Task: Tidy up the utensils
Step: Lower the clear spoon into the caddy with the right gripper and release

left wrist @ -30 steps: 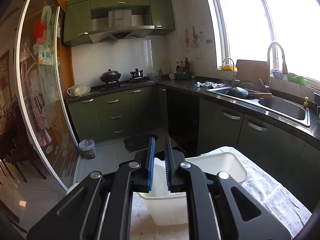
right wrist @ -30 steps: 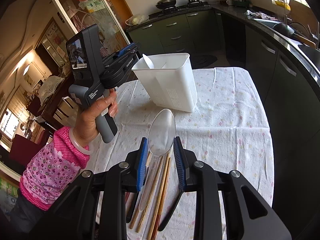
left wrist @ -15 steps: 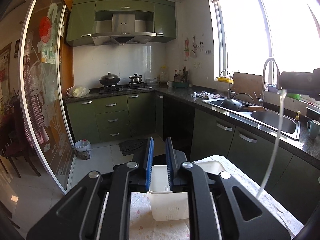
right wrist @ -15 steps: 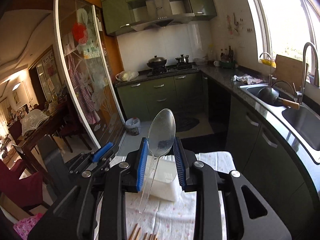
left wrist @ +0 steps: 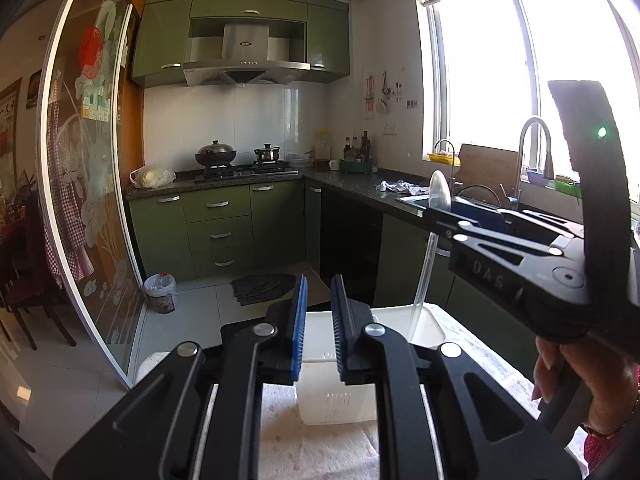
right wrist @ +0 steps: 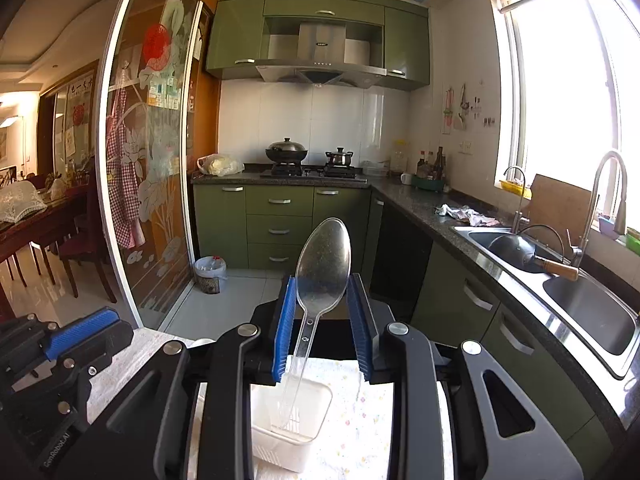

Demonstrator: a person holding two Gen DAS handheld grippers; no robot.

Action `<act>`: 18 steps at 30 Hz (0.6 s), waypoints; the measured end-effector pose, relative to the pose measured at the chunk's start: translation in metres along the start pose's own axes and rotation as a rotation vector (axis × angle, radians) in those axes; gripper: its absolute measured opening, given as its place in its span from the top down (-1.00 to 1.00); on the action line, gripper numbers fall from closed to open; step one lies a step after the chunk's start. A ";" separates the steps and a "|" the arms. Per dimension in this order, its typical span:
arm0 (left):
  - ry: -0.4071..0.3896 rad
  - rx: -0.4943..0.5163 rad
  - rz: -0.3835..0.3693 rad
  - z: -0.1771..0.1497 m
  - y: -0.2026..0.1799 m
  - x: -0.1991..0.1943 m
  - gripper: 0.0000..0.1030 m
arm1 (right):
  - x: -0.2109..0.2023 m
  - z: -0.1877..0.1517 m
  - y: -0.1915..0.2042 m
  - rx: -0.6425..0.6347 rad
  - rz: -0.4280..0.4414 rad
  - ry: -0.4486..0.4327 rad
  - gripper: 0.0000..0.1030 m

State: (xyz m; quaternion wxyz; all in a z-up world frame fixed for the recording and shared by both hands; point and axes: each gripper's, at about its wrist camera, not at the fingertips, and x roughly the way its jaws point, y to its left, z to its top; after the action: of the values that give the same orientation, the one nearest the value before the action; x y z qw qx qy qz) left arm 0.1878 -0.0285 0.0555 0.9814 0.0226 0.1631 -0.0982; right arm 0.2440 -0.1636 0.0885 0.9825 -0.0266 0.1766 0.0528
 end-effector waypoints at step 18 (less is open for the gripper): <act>0.051 -0.023 0.030 -0.011 -0.015 -0.031 0.47 | -0.034 -0.038 -0.007 0.037 0.037 0.127 -0.03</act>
State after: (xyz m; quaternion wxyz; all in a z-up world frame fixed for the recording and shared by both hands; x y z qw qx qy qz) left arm 0.1526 -0.0366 0.0549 0.9785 0.0163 0.1889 -0.0810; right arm 0.2005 -0.1761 0.0650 0.9685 -0.0083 0.2402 0.0657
